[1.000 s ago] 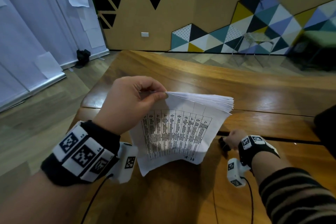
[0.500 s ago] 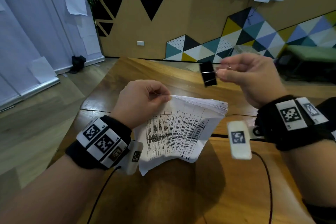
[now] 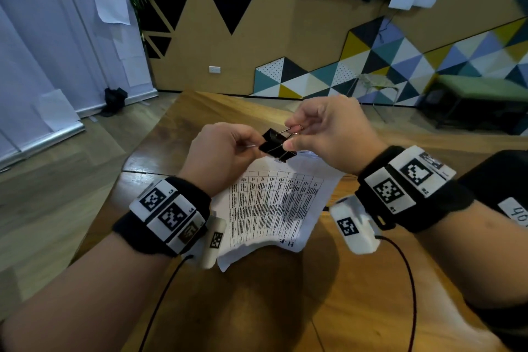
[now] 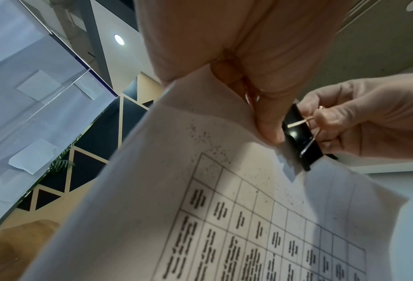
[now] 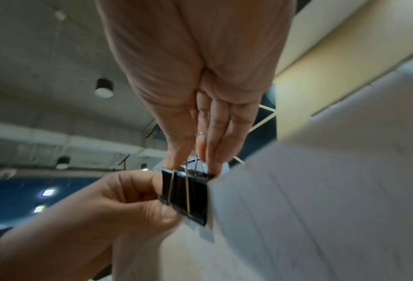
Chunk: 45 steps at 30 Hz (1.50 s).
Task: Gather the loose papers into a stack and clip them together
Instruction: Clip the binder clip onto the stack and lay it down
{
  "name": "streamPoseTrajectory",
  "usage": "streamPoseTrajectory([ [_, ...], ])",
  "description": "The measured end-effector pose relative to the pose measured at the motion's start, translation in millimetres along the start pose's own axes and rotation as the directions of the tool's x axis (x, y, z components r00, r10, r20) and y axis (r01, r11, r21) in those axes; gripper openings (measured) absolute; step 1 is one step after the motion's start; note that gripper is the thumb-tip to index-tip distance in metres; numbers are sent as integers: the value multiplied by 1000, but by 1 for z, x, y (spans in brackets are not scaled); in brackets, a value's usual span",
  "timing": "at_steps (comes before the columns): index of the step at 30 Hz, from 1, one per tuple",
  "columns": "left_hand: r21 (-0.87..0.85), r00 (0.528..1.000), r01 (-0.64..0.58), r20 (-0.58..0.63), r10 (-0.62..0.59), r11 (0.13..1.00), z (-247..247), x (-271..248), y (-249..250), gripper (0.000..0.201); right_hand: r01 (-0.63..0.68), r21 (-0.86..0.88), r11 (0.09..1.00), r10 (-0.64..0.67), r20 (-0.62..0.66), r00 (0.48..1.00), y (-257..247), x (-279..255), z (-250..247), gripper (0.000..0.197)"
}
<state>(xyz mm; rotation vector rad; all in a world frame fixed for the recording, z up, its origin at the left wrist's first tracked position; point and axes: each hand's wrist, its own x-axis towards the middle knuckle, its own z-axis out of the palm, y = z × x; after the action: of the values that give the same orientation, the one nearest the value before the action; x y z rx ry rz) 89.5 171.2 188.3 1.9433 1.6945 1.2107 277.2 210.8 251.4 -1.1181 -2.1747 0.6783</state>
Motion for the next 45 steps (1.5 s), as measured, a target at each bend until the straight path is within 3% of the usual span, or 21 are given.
streamPoseTrajectory([
  [7,-84,999,-22,-37,19,996,0,1,-1,7,91,-403,911,-13,192,981,-20,11,-12,28],
  [11,-143,998,-59,-15,57,988,1,2,0,11,173,-518,838,-40,257,966,-26,17,-7,28],
  [19,-198,999,-25,29,31,980,-5,6,-6,9,155,-520,840,30,330,943,-31,28,-3,35],
  [23,-218,984,47,179,-7,975,-17,15,-11,19,65,-487,871,139,370,919,-27,40,-9,40],
  [26,-130,969,82,243,-48,988,-21,20,-14,10,4,-478,878,216,404,889,-23,51,-16,50],
  [31,-88,979,77,197,-59,993,-14,26,-13,5,-71,-435,898,264,402,877,-17,63,-20,42],
  [37,-119,989,74,136,-57,990,-7,24,-15,9,-61,-431,900,226,344,911,-15,61,-18,33],
  [42,-129,995,70,75,-61,989,-3,20,-16,4,-13,-460,888,185,331,925,-14,57,-16,35],
  [45,-136,996,71,68,-62,988,-3,19,-17,5,13,-518,855,209,368,906,-14,58,-15,50],
])
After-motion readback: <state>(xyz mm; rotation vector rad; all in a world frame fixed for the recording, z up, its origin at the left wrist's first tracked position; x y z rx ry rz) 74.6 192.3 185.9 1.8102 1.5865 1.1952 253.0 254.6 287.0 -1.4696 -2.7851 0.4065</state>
